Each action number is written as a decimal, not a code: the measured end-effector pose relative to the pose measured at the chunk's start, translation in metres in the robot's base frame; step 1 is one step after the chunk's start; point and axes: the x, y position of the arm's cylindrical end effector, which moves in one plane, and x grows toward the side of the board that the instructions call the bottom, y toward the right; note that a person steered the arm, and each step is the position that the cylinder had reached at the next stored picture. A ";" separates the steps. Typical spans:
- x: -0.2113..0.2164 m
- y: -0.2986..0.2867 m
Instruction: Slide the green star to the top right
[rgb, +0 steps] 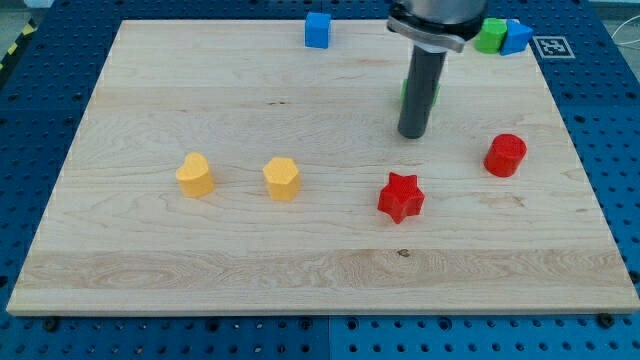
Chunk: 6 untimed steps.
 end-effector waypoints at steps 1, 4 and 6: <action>-0.027 0.004; -0.127 0.005; -0.134 0.007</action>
